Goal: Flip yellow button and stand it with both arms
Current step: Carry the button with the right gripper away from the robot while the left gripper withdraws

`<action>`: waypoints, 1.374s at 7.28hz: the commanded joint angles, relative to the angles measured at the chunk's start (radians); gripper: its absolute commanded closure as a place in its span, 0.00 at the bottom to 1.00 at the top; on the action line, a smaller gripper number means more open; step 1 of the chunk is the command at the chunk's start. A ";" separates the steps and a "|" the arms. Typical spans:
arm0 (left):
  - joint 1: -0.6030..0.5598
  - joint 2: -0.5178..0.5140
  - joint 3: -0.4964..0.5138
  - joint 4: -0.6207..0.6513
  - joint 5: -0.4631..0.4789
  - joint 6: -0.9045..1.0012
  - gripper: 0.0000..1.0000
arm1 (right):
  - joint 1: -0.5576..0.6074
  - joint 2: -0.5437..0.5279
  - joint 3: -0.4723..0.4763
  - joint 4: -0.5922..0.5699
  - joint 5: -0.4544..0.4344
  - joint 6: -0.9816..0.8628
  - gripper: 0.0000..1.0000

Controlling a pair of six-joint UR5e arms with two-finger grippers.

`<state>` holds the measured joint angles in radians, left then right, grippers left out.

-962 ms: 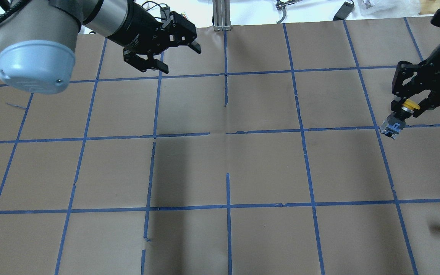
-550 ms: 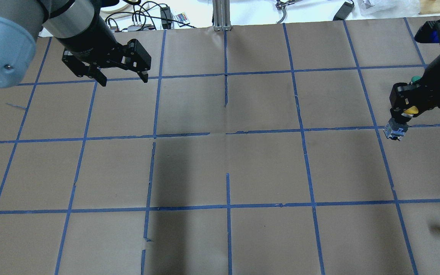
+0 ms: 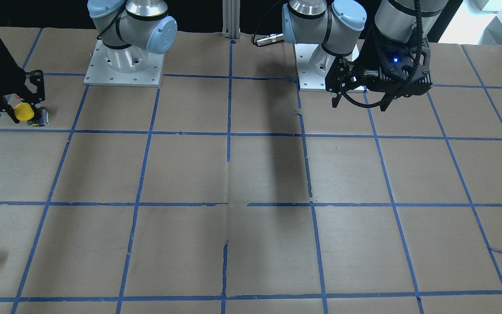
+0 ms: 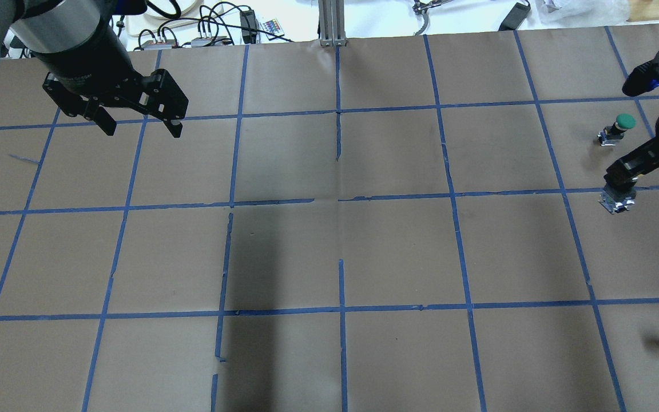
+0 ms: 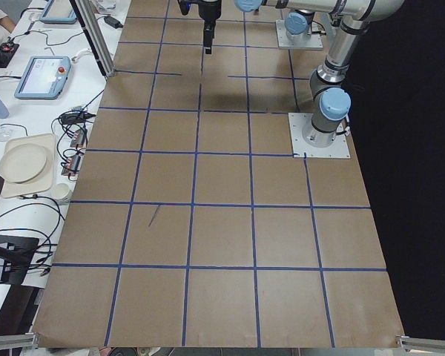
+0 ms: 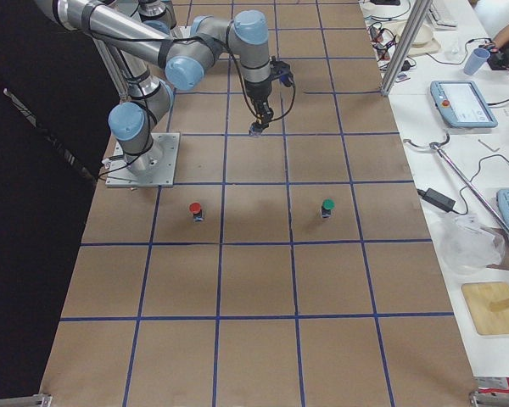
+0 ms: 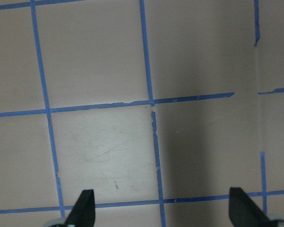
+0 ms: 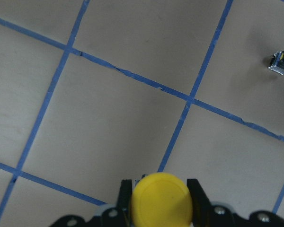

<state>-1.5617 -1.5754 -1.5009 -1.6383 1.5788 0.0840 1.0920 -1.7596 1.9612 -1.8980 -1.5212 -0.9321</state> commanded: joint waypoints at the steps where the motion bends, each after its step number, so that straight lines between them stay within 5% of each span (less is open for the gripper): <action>1: -0.001 -0.008 -0.004 -0.003 -0.010 -0.042 0.00 | -0.105 0.025 0.083 -0.101 0.030 -0.241 0.95; 3: 0.017 0.000 -0.015 -0.006 0.021 -0.062 0.00 | -0.199 0.037 0.113 -0.107 0.152 -0.635 0.96; 7: -0.005 -0.012 0.057 -0.046 0.013 -0.067 0.00 | -0.372 0.236 0.108 -0.228 0.207 -1.101 0.96; 10: -0.008 0.011 0.070 -0.057 0.013 -0.064 0.00 | -0.426 0.322 0.088 -0.245 0.334 -1.359 0.95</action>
<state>-1.5688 -1.5826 -1.4318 -1.6863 1.5920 0.0191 0.6868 -1.4712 2.0578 -2.1410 -1.2179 -2.1954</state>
